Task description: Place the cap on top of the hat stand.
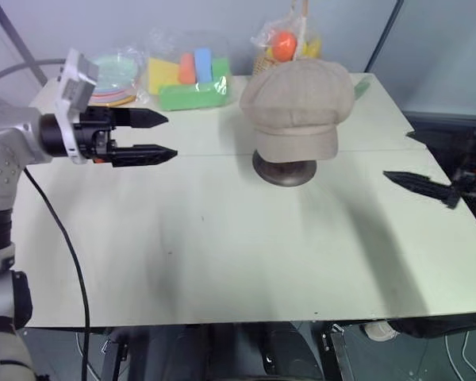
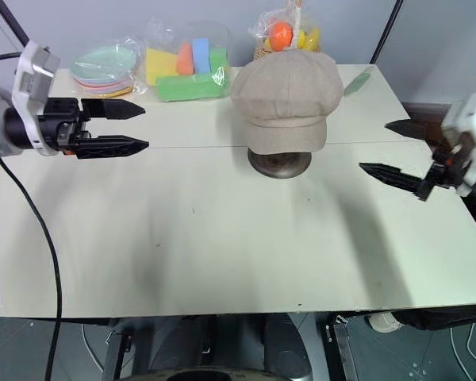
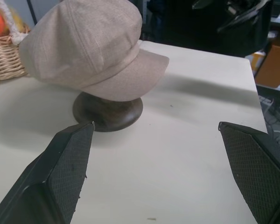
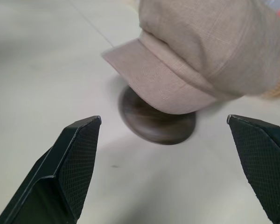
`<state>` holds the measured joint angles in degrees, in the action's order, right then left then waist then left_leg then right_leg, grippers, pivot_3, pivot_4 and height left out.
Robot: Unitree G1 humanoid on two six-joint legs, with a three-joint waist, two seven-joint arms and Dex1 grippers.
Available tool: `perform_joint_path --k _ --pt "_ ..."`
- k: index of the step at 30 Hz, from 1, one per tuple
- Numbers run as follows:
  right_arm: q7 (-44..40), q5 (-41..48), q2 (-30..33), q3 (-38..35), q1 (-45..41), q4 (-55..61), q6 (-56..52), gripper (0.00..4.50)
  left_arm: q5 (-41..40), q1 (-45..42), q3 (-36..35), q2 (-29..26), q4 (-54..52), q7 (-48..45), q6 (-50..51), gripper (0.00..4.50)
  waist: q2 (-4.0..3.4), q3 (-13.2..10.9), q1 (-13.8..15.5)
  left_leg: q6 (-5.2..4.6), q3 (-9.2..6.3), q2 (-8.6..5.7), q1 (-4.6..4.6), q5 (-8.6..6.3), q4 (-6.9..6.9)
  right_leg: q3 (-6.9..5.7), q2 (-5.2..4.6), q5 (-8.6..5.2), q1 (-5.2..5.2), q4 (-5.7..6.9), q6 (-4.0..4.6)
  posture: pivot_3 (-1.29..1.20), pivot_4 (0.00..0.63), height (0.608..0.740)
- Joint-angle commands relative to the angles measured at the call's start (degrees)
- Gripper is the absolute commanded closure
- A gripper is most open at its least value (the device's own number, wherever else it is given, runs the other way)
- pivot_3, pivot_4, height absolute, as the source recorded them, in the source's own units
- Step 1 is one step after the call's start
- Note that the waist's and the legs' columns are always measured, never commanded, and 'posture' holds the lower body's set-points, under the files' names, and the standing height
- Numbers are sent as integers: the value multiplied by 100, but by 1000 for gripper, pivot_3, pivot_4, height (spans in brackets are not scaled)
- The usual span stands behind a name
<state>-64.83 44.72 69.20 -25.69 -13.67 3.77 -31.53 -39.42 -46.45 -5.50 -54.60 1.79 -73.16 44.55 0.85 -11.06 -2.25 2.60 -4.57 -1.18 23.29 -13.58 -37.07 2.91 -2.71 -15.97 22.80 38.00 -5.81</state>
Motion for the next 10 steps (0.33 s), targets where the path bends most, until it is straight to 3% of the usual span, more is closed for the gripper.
perform_joint_path --k 1,10 --pt "-358 712 155 -331 -386 -272 -812 60 -68 -108 -187 -51 -106 -11 -14 0 0 0 -1 0 -1 0 0 0 0 0 0 0 0 -1 0 0 150 740" --pt "-305 297 -68 -131 -506 -123 -751 60 -57 -14 -235 -26 -320 125 -76 0 -1 -1 -2 0 4 0 4 0 2 1 1 0 9 -1 -2 0 150 740"
